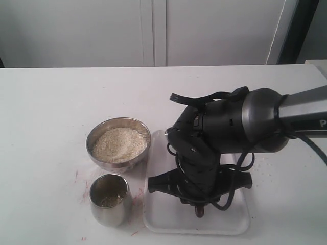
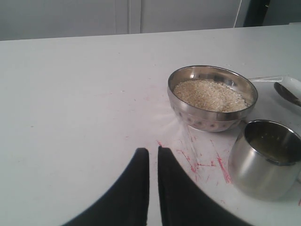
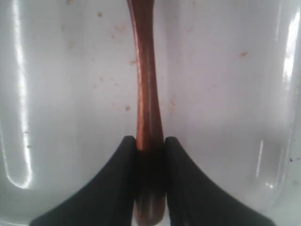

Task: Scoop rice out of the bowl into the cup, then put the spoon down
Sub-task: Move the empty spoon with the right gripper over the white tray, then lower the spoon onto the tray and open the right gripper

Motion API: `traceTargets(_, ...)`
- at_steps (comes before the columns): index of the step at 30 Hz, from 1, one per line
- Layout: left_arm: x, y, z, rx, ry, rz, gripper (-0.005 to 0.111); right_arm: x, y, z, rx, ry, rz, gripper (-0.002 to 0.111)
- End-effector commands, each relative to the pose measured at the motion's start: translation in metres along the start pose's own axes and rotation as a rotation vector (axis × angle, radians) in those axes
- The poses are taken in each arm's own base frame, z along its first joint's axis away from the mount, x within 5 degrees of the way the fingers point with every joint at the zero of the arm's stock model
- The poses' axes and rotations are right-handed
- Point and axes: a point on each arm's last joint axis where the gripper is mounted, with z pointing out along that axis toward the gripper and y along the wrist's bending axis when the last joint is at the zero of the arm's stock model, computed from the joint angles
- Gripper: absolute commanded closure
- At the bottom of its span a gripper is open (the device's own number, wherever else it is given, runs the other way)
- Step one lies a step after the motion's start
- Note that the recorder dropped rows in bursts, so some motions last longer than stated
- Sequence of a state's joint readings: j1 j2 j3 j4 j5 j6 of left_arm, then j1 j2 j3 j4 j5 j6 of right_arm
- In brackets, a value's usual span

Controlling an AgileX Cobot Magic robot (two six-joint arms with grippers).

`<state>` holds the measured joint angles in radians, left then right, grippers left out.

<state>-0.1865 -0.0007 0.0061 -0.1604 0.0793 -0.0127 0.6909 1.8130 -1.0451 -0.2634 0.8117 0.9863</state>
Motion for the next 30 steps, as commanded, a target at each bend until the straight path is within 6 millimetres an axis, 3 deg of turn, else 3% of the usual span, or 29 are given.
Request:
traceTargets(1,-0.002,0.000,0.000,0.003,-0.008,-0.016,0.092,-0.006,0.002,0.003,-0.039,-0.027,0.017,0.108)
traceTargets(8,-0.002,0.000,0.000,0.003,-0.008,-0.016,0.092,-0.015,-0.010,0.011,-0.010,-0.007,0.062,0.108)
traceTargets(21,-0.002,0.000,0.000,0.003,-0.008,-0.016,0.092,-0.018,-0.009,0.011,-0.032,-0.034,0.009,0.107)
traceTargets(30,-0.002,0.000,0.000,0.003,-0.008,-0.016,0.092,-0.020,-0.006,0.011,-0.060,-0.062,-0.002,0.077)
